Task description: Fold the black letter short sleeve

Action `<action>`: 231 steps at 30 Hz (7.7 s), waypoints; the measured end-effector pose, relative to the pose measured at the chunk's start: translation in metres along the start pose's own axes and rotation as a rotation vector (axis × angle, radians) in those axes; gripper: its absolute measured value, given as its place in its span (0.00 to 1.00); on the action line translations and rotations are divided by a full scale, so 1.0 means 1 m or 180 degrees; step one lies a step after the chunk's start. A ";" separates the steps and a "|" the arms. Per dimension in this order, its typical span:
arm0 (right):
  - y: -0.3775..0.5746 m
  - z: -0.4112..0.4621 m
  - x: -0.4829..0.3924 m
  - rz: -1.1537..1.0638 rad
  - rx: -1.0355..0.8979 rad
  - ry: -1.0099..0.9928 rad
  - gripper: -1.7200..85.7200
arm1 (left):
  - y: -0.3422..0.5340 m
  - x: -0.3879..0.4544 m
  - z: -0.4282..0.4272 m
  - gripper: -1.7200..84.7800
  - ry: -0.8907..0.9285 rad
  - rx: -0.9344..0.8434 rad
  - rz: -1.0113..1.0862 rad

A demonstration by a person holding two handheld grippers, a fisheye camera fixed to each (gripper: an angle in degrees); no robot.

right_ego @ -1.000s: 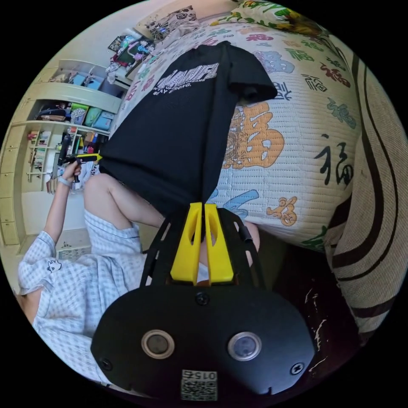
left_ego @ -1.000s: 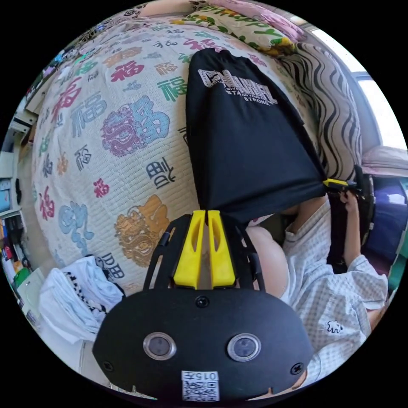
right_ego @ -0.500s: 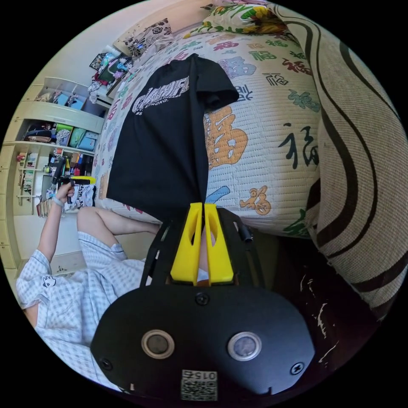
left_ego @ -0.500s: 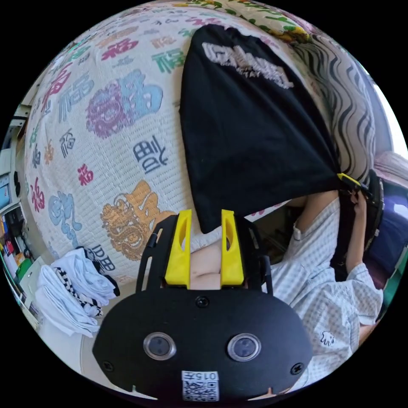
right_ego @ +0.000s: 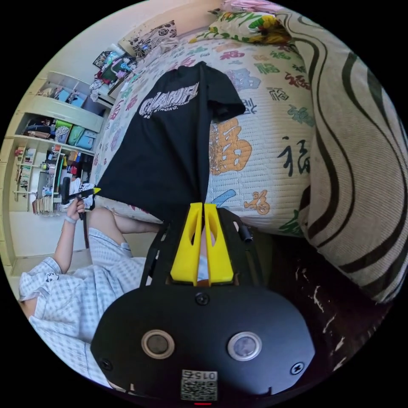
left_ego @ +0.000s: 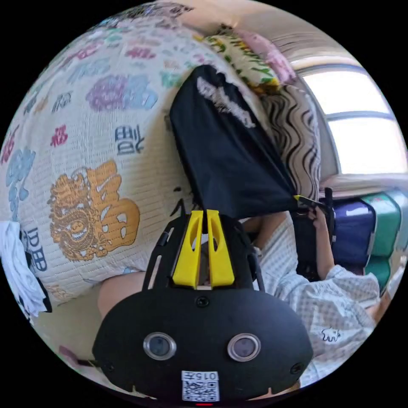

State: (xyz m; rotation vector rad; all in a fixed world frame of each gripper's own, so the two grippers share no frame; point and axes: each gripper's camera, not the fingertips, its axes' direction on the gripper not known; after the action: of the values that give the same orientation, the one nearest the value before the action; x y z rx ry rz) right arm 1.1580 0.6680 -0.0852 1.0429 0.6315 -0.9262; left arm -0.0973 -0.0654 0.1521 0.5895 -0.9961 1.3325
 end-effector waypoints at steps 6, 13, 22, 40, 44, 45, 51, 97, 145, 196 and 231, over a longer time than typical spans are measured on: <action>0.020 -0.028 -0.013 0.0182 0.0071 0.0919 0.01 | 0.058 0.052 -0.032 0.11 -0.0269 -0.0071 0.0557; 0.024 -0.011 -0.041 0.0078 -0.0075 0.1610 0.01 | 0.081 -0.003 0.049 0.15 -0.0038 -0.0164 -0.0328; 0.040 0.013 -0.069 0.0038 -0.0048 0.1351 0.02 | 0.090 0.028 0.091 0.11 -0.1022 -0.0471 -0.0264; 0.124 -0.017 -0.111 -0.0234 0.0076 -0.0365 0.01 | 0.212 -0.047 -0.222 0.02 0.0230 0.0777 0.0278; 0.165 -0.033 -0.115 -0.0199 0.0398 -0.1097 0.01 | 0.258 -0.058 -0.293 0.01 0.0678 0.1248 0.0378; 0.169 -0.037 -0.115 -0.0193 0.0464 -0.1176 0.01 | 0.262 -0.061 -0.300 0.01 0.0744 0.1322 0.0375; 0.126 -0.084 -0.097 0.0093 0.1082 -0.1672 0.01 | 0.178 -0.137 -0.306 0.01 0.1779 0.1698 -0.0196; 0.230 -0.074 -0.154 0.0068 0.1781 -0.1698 0.02 | -0.114 0.123 0.127 0.15 -0.0910 -0.0106 0.1928; 0.028 -0.143 -0.153 -0.0223 0.1092 -0.1790 0.02 | -0.110 -0.112 -0.414 0.01 0.1600 0.1600 0.0153; -0.027 -0.019 0.027 0.0097 -0.0403 -0.1213 0.02 | 0.033 -0.108 -0.010 0.05 -0.0137 -0.1029 0.0250; -0.417 0.019 0.125 0.0124 0.0146 0.0470 0.15 | -0.361 0.279 0.188 0.16 -0.0531 -0.0285 0.2518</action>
State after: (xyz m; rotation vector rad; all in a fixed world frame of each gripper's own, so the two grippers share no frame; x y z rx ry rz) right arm 0.8548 0.5242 -0.3629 1.1686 0.7126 -0.8381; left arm 0.1866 -0.1462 0.5473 0.2318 -1.5041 1.9309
